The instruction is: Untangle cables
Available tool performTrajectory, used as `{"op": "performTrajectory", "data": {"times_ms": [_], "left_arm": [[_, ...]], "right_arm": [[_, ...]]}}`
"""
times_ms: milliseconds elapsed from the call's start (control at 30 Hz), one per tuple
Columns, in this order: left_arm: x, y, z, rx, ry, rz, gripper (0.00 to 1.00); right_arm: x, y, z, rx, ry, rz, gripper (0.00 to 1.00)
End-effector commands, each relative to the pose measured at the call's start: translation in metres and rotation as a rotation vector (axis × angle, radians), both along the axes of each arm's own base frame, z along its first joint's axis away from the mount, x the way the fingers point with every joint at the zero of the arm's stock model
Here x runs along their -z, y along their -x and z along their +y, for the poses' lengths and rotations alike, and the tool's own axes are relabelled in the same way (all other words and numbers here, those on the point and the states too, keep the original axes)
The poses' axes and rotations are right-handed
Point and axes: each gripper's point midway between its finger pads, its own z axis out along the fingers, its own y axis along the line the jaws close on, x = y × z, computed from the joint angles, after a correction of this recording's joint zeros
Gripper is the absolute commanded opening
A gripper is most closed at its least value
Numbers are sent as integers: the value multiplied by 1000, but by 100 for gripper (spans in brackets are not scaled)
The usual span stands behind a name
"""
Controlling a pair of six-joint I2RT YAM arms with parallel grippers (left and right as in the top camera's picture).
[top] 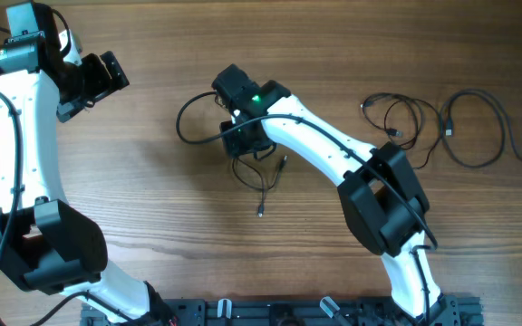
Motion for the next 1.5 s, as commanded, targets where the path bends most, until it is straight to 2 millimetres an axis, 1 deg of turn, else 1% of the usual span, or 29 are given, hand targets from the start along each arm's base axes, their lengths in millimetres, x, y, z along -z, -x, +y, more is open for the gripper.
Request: {"op": "performTrajectory", "data": {"times_ms": [0, 100, 167, 233, 333, 367, 433, 500, 533, 567, 600, 633, 667, 700, 767, 800, 833, 867, 900, 1000, 1033, 1100, 1133, 1200, 1233, 1267, 1367, 1467], "left_arm": [[-2, -1, 1, -9, 9, -8, 100], [-2, -1, 1, -9, 9, -8, 100], [-2, -1, 1, -9, 9, -8, 100], [-2, -1, 1, -9, 9, -8, 100], [-2, -1, 1, -9, 9, -8, 100], [-2, -1, 1, -9, 9, -8, 100], [-2, -1, 1, -9, 9, -8, 100], [-2, -1, 1, -9, 9, -8, 100], [-2, -1, 1, -9, 9, -8, 100], [-2, -1, 1, -9, 9, -8, 100], [-2, -1, 1, -9, 9, -8, 100], [-2, -1, 1, -9, 9, -8, 100], [-2, -1, 1, -9, 9, -8, 100], [-2, -1, 1, -9, 9, -8, 100], [-2, -1, 1, -9, 9, -8, 100], [-2, -1, 1, -9, 9, -8, 100], [-2, -1, 1, -9, 9, -8, 100], [-2, -1, 1, -9, 9, -8, 100], [-2, -1, 1, -9, 9, -8, 100], [-2, -1, 1, -9, 9, -8, 100], [-2, -1, 1, -9, 9, -8, 100], [-2, -1, 1, -9, 9, -8, 100], [-2, -1, 1, -9, 9, -8, 100], [-2, -1, 1, -9, 9, -8, 100], [-2, -1, 1, -9, 9, -8, 100], [-2, -1, 1, -9, 9, -8, 100], [-2, -1, 1, -9, 9, -8, 100], [-2, -1, 1, -9, 9, -8, 100]], "right_arm": [[18, -1, -7, 11, 141, -81, 47], [29, 10, -1, -20, 162, -65, 51], [37, 14, 1, -35, 175, -54, 52], [49, 19, -1, -43, 199, -31, 53], [58, 24, -6, -46, 224, -7, 53], [60, 26, -8, -48, 233, 1, 50], [62, 27, -9, -49, 238, 6, 39], [62, 27, -9, -69, 239, 3, 23], [61, 26, -9, -99, 242, -2, 14], [59, 25, -10, -159, 249, -8, 9], [51, 24, -11, -191, 258, -10, 4], [40, 21, -11, -221, 259, -14, 4], [23, 17, -10, -240, 251, -29, 4], [-9, 9, -5, -272, 224, -75, 4], [-52, -3, 2, -298, 173, -156, 4], [-78, -9, 5, -302, 139, -210, 4], [-115, -17, 8, -285, 85, -285, 4], [-147, -22, 7, -271, 42, -350, 4], [-173, -26, 6, -273, 9, -409, 4], [-235, -31, -7, -245, -71, -551, 4], [-257, -32, -16, -223, -97, -595, 4], [-290, -36, -41, -170, -123, -658, 4], [-301, -38, -55, -140, -127, -679, 4], [-317, -44, -84, -62, -133, -699, 4], [-322, -48, -101, -7, -133, -699, 4], [-322, -53, -118, 40, -122, -689, 4], [-312, -60, -156, 136, -79, -635, 4], [-291, -61, -205, 243, -3, -534, 4]]}}
